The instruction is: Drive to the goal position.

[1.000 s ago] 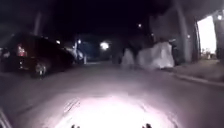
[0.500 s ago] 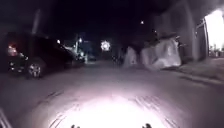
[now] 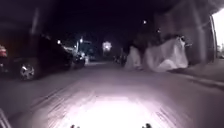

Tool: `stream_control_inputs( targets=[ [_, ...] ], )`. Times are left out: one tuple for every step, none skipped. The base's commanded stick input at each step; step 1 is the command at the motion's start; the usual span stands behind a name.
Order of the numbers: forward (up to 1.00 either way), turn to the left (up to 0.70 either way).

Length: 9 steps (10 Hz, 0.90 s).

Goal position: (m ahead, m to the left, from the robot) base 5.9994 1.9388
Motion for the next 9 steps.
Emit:
stream_control_inputs(
  targets=[
    [0.85, 0.0],
    [0.85, 0.0],
    [0.85, 0.0],
    [0.85, 0.0],
    [0.85, 0.0],
    [0.85, 0.0],
    [0.85, 0.0],
    [0.85, 0.0],
    [0.85, 0.0]
  ],
)
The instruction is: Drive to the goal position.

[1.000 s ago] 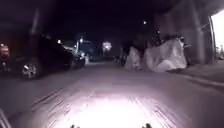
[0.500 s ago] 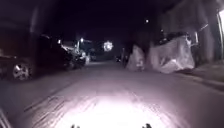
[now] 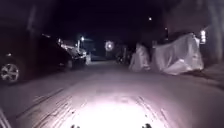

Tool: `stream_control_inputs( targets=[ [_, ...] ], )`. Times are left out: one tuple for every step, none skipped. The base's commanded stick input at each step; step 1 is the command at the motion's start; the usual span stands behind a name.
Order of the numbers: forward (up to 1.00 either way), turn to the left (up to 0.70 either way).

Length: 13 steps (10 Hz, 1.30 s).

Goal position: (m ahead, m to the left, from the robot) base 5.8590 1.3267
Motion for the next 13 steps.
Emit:
stream_control_inputs(
  targets=[
    [0.85, 0.0],
    [0.85, 0.0],
    [0.85, 0.0],
    [0.85, 0.0],
    [0.85, 0.0],
    [0.85, 0.0],
    [0.85, 0.0],
    [0.85, 0.0],
    [0.85, 0.0],
    [0.85, 0.0],
    [0.85, 0.0],
    [0.85, 0.0],
    [0.85, 0.0]
  ],
)
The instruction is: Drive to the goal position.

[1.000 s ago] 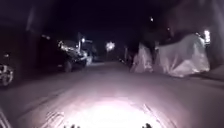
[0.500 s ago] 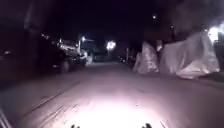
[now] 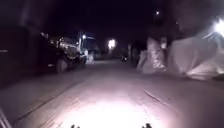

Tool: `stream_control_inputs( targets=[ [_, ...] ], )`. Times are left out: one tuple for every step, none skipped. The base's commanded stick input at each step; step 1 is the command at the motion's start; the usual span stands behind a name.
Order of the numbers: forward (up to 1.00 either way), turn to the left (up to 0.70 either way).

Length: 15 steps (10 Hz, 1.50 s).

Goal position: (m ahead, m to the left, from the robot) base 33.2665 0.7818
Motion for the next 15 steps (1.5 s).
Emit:
stream_control_inputs(
  targets=[
    [0.85, 0.0],
    [0.85, 0.0],
    [0.85, 0.0],
    [0.85, 0.0],
    [0.85, 0.0],
    [0.85, 0.0],
    [0.85, 0.0],
    [0.85, 0.0],
    [0.85, 0.0],
    [0.85, 0.0],
    [0.85, 0.0],
    [0.85, -0.04],
    [0.85, -0.26],
    [0.85, -0.34],
    [0.85, -0.34]
  ],
)
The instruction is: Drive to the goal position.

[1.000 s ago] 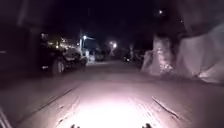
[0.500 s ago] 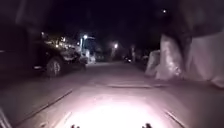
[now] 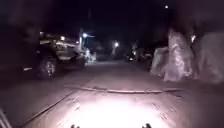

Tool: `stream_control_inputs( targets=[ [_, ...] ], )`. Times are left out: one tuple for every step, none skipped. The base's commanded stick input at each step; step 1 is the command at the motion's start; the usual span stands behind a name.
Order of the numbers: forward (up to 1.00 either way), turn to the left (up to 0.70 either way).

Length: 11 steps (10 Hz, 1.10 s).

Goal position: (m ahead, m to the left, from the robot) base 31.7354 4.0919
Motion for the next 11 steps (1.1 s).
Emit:
stream_control_inputs(
  targets=[
    [0.85, -0.34],
    [0.85, -0.1],
    [0.85, 0.0],
    [0.85, 0.0],
    [0.85, 0.0],
    [0.85, 0.0],
    [0.85, 0.0],
    [0.85, 0.0],
    [0.85, 0.0],
    [0.85, 0.0],
    [0.85, 0.0]
  ],
)
